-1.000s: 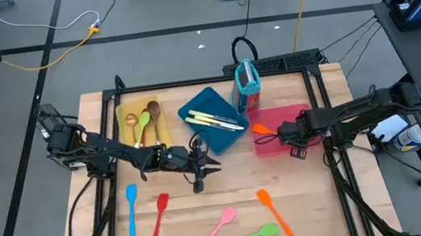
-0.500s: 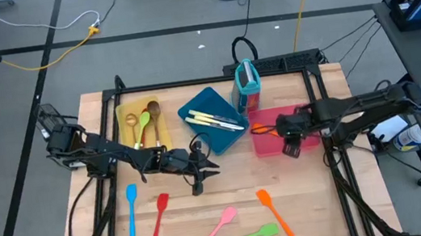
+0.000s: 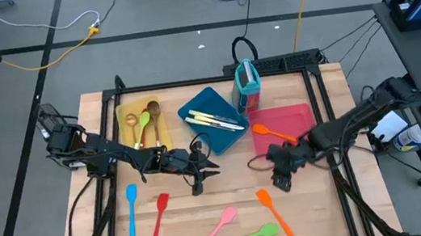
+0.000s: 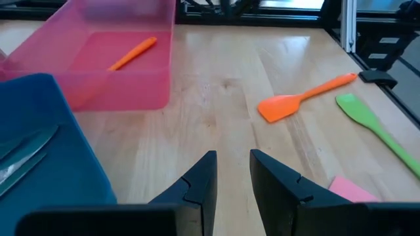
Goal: Pick & Place Kitchen Items
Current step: Put the orange spatula into the pink bin
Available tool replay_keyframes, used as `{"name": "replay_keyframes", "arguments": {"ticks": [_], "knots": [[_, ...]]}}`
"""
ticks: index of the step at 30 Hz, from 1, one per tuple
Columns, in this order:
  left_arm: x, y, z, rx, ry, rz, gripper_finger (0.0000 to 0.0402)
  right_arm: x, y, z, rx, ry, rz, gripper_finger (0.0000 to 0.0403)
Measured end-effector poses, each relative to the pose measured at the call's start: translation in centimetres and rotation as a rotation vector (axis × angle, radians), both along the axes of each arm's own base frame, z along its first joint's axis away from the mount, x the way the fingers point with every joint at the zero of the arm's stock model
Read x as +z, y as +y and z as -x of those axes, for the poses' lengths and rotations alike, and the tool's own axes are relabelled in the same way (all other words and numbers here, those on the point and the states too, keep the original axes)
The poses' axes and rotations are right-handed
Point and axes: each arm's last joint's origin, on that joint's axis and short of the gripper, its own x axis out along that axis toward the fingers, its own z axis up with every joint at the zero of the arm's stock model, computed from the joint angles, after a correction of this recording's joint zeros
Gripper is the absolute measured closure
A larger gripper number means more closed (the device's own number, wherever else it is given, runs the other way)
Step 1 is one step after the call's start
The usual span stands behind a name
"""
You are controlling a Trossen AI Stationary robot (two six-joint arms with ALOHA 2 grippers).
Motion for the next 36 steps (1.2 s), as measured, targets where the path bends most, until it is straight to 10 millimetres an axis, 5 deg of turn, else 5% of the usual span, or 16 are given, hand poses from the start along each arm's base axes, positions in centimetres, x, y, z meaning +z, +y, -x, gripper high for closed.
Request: {"name": "replay_keyframes", "arguments": {"ticks": [15,36], "knots": [[0.0,2.0,-0.3,0.034,-0.010,-0.064,0.0309,-3.2,5.3,-4.5,-0.123,0.147,-0.167,0.0274],[-0.1,2.5,-0.3,0.041,-0.001,-0.091,0.0309,-9.3,6.5,-7.1,-0.285,0.361,-0.089,0.0274]]}}
